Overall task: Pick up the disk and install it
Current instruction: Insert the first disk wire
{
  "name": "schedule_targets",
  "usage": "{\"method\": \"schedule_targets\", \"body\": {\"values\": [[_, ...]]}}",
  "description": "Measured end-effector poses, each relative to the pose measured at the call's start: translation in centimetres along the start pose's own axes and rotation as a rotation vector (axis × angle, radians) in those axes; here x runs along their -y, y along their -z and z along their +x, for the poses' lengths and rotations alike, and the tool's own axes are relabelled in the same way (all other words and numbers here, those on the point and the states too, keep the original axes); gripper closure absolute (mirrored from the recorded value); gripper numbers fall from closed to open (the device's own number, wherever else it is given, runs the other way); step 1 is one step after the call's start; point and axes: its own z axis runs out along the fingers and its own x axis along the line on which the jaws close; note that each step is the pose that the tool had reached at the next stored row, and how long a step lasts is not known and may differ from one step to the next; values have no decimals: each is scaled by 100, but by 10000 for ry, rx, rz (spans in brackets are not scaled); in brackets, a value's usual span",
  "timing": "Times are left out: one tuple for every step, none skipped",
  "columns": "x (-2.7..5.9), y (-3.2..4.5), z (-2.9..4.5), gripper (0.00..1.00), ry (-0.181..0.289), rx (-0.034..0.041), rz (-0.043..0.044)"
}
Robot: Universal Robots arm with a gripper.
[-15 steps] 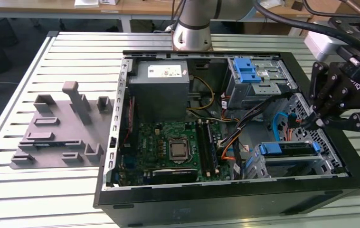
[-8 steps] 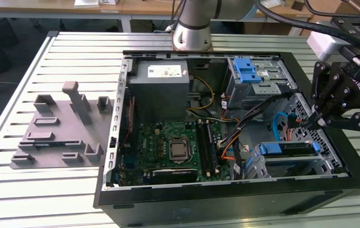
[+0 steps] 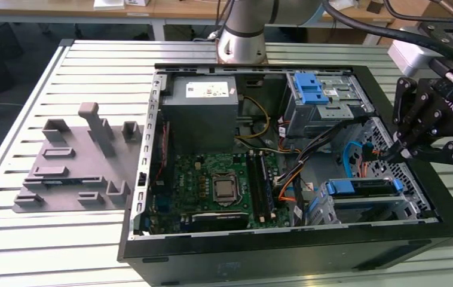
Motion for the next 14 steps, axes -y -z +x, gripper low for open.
{"method": "schedule_targets", "body": {"values": [[2,0,0,89,0,1,0],[7,-2,0,89,0,2,0],[12,-3,-1,89,0,2,0],[17,-3,-1,89,0,2,0],[22,-4,-1,89,0,2,0],[28,-5,-3,89,-1,2,0],[36,-6,-6,89,0,2,0],[44,-7,-8,89,0,2,0],[52,-8,-11,89,0,2,0],[59,-9,-15,89,0,2,0],[65,-9,-17,89,0,2,0],[72,-10,-20,89,0,1,0],[79,-11,-22,89,0,2,0],[85,-11,-24,89,0,0,0]]}}
